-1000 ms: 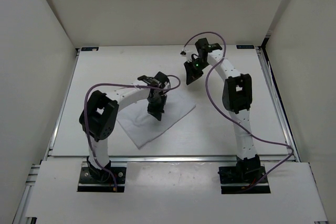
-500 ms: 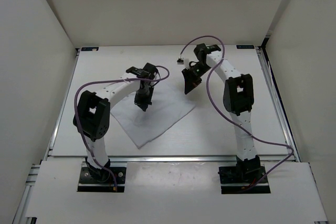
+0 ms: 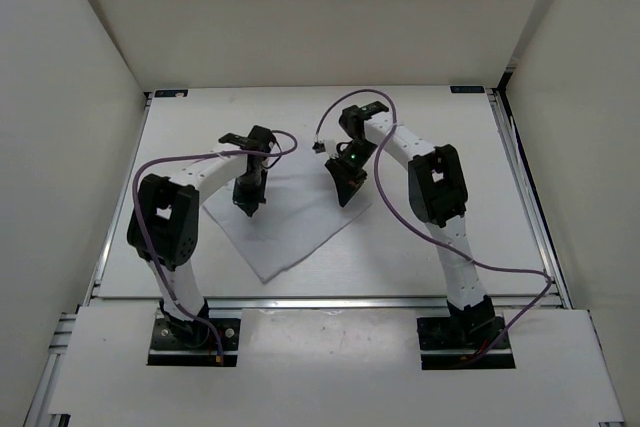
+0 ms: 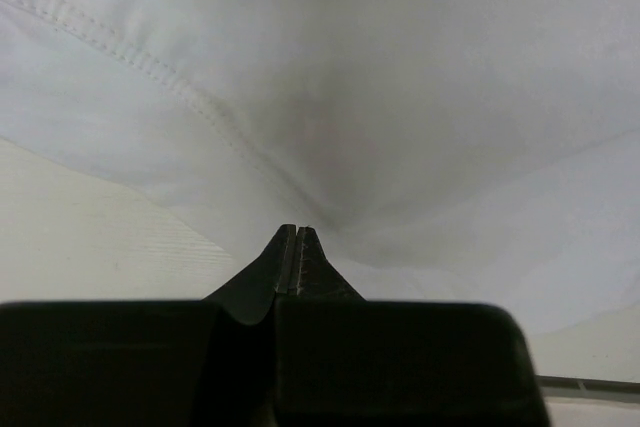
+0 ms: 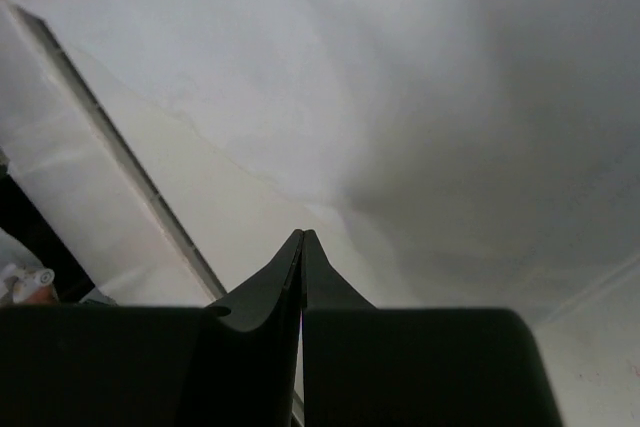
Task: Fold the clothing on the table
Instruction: Flatten the skirt out
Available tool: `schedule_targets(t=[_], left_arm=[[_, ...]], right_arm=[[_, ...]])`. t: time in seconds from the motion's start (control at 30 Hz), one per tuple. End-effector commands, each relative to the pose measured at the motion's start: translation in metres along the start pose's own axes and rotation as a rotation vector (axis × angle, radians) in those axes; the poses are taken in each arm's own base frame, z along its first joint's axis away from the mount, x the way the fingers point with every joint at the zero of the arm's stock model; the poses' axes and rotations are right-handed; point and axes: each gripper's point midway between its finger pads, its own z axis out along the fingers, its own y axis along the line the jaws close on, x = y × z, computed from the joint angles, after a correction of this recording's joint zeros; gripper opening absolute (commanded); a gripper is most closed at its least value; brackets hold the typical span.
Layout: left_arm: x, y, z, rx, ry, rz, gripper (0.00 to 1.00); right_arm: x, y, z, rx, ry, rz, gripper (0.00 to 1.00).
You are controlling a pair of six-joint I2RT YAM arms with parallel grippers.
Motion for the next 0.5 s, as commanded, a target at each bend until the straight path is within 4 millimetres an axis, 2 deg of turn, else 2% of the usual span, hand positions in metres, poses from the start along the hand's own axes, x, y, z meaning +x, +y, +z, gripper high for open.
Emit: schedule_targets(t=[0.0, 0.07, 0.13, 0.23, 0.3, 0.37, 0.47], left_arm=[[-0.008, 0.005, 0.002, -0.01, -0.043, 0.006, 0.0], [0.0, 0.011, 0.011, -0.039, -0.017, 0.016, 0.0], [0.01, 0.015, 0.02, -0.054, -0.001, 0.022, 0.0], [0.035, 0.016, 0.033, -0.063, 0.046, 0.026, 0.0], [0.05, 0.011, 0.038, -0.044, 0.067, 0.038, 0.0], [0.066, 0.009, 0.044, -0.035, 0.105, 0.047, 0.0], [0.078, -0.002, 0.048, 0.011, 0.146, 0.067, 0.0]], right_arm=[[0.005, -0.017, 0.002, 0.124, 0.033, 0.045, 0.0], [0.007, -0.027, 0.008, 0.198, 0.052, 0.059, 0.0], [0.016, -0.048, 0.007, 0.327, 0.086, 0.108, 0.0], [0.017, -0.069, 0.006, 0.445, 0.093, 0.133, 0.0], [0.01, -0.076, -0.001, 0.503, 0.072, 0.125, 0.0], [0.007, -0.085, 0.0, 0.543, 0.065, 0.123, 0.0], [0.0, -0.093, -0.001, 0.592, 0.052, 0.111, 0.0]])
